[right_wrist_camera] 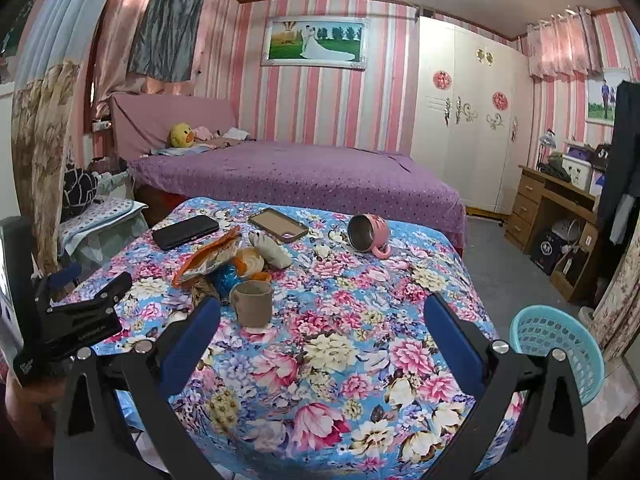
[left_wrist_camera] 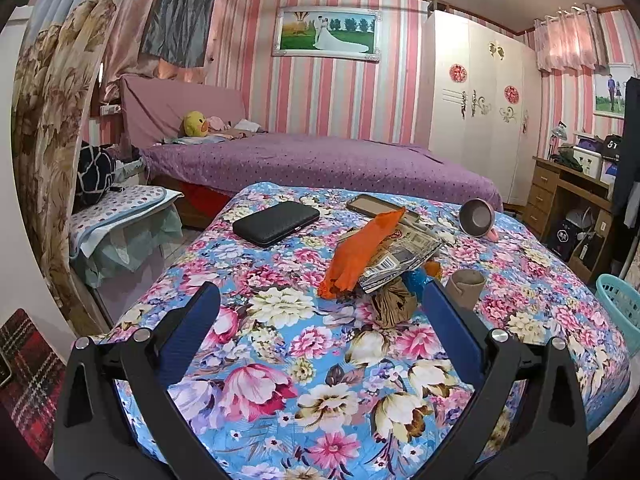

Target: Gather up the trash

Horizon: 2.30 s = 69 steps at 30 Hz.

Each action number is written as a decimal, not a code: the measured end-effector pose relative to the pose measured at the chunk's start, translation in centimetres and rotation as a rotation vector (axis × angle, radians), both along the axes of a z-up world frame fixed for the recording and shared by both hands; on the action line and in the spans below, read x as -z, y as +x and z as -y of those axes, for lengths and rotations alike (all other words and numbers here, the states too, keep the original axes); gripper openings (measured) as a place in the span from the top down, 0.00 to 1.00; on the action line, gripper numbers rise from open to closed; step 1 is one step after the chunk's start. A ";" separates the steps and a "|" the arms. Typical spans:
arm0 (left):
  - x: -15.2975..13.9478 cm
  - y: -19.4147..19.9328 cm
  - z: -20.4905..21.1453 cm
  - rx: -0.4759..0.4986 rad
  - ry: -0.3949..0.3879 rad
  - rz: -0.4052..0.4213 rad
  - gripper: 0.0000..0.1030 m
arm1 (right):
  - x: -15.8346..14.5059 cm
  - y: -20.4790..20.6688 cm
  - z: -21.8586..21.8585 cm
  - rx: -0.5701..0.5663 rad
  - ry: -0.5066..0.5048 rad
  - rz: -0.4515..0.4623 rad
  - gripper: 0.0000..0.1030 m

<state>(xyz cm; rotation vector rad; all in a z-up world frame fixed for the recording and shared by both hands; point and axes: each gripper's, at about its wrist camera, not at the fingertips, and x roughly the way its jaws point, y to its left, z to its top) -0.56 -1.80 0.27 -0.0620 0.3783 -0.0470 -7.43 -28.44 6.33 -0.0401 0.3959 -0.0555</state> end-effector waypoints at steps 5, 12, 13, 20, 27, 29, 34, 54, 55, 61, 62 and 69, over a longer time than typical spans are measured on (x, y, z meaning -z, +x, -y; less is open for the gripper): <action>0.3 0.5 -0.1 0.008 0.003 -0.025 0.05 | 0.9 0.7 0.3 0.010 0.008 -0.012 0.04; 0.3 1.0 0.7 0.032 0.017 -0.037 0.05 | 1.2 1.4 0.9 0.020 0.029 -0.029 0.04; 0.4 1.1 0.9 0.037 0.030 -0.039 0.05 | 1.1 1.6 0.9 0.020 0.037 -0.027 0.04; 0.3 0.8 0.8 0.036 0.029 -0.041 0.05 | 1.3 1.8 0.6 0.008 0.025 -0.028 0.04; 0.5 0.8 0.7 0.034 0.038 -0.042 0.05 | 1.2 1.6 0.8 0.007 0.033 -0.030 0.04; 0.6 1.1 0.5 0.039 0.028 -0.051 0.05 | 1.1 1.9 0.7 0.000 0.043 -0.046 0.04; 0.6 1.3 0.5 0.057 0.027 -0.050 0.05 | 0.4 1.5 0.1 -0.002 0.051 -0.003 0.04; 0.3 2.0 -1.8 0.029 0.015 -0.059 0.05 | 1.7 3.4 0.4 -0.044 0.058 -0.018 0.04; 0.2 1.9 -1.9 0.026 0.011 -0.055 0.05 | 1.6 3.1 1.0 -0.044 0.067 -0.016 0.04; 0.1 1.6 -1.7 0.029 0.008 -0.054 0.05 | 2.0 2.8 2.9 0.030 0.092 -0.017 0.04; 0.1 1.8 -1.5 0.034 0.016 -0.057 0.05 | 2.0 2.8 3.1 0.033 0.096 -0.015 0.04; -0.7 4.0 -1.7 0.047 0.028 -0.071 0.05 | 4.3 5.8 0.8 0.001 0.090 -0.064 0.04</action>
